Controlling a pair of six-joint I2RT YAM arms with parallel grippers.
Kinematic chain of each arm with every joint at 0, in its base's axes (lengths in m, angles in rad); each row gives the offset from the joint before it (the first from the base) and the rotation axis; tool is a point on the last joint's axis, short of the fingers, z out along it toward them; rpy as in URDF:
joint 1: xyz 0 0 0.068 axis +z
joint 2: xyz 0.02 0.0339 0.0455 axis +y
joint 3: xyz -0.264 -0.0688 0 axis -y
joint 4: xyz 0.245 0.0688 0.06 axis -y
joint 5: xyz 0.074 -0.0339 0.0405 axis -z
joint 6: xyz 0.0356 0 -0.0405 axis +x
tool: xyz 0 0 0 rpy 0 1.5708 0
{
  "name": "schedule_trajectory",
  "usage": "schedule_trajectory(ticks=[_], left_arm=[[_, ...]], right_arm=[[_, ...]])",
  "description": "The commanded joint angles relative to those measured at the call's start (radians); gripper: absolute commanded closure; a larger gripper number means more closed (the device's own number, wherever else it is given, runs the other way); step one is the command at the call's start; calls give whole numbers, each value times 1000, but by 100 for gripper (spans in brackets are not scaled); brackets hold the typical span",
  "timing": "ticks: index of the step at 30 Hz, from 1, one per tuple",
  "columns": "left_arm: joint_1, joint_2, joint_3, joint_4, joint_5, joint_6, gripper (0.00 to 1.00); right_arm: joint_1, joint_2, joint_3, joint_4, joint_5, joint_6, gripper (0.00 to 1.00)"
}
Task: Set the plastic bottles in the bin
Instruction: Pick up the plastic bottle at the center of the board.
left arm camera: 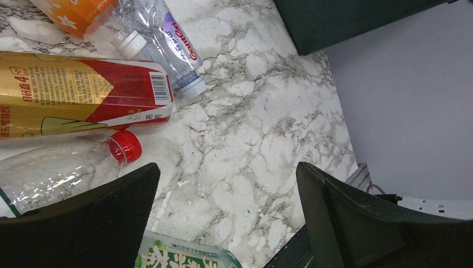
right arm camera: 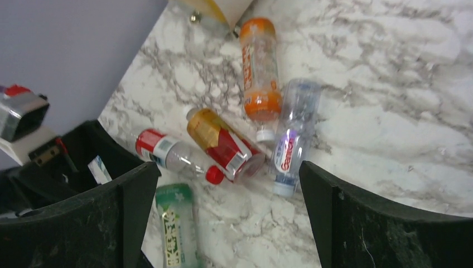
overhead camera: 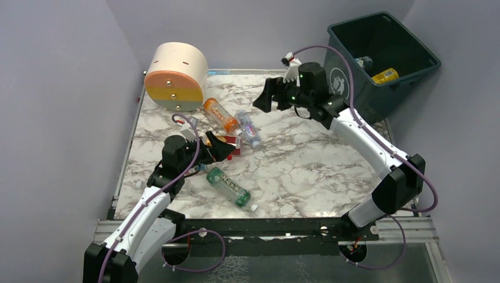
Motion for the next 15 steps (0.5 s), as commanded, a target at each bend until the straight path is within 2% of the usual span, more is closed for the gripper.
schedule_trajectory(ticks=[1,15], left_arm=[[4,-23,-4,9,-6,-8,1],[4,10,-4,27,-10,-18,1]], right_arm=[[35,-53,-100,38,-31,-11,0],[43,-74,-340,84,-111,-3,0]])
